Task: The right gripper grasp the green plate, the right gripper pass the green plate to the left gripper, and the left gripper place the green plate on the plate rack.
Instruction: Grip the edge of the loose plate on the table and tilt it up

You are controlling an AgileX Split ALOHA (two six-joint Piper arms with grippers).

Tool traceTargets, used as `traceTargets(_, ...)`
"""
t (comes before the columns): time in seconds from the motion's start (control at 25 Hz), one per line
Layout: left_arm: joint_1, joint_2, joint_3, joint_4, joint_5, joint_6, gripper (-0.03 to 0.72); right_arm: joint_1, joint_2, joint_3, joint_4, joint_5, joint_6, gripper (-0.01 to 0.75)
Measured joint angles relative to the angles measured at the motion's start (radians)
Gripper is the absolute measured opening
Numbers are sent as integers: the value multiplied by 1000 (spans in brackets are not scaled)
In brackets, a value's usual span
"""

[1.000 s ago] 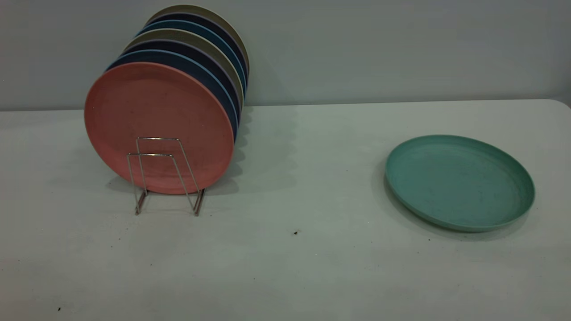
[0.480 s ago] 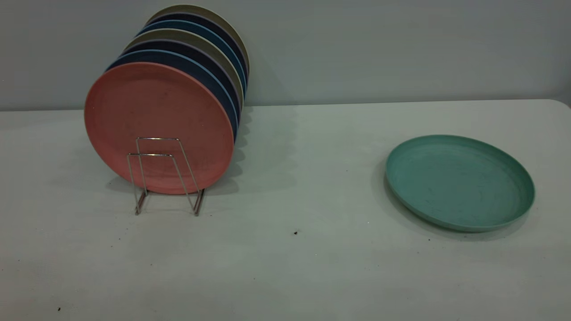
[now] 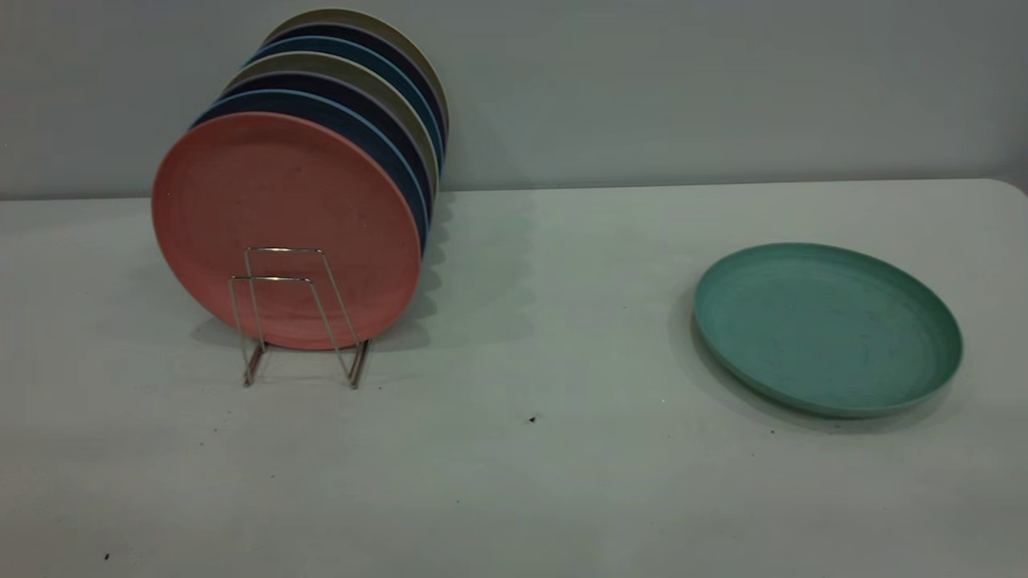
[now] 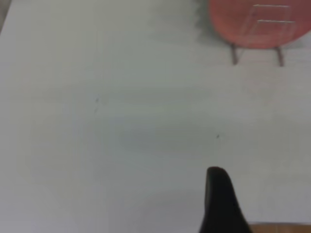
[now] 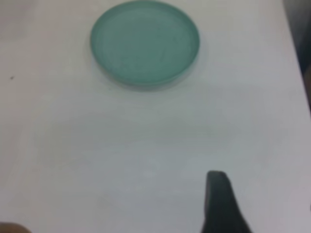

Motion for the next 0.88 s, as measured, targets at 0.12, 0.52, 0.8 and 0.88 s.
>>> traceTargets(0.12,0,186,-36,4,-82,-7,486,0,197,-29,7,-78,-4,506)
traceTargets(0.52,0,849,-269,-80,-287,160,528,0,808,-153,220,-340,-213,535)
traceTargets(0.8,-1,1177,-396,-382,-405,382,528,0,1167,-158,506,-514,-485,535)
traceTargets(0.88,-14,1250,-418,-476,-421,458,528,0,1251,-173,561,-544,-535,535)
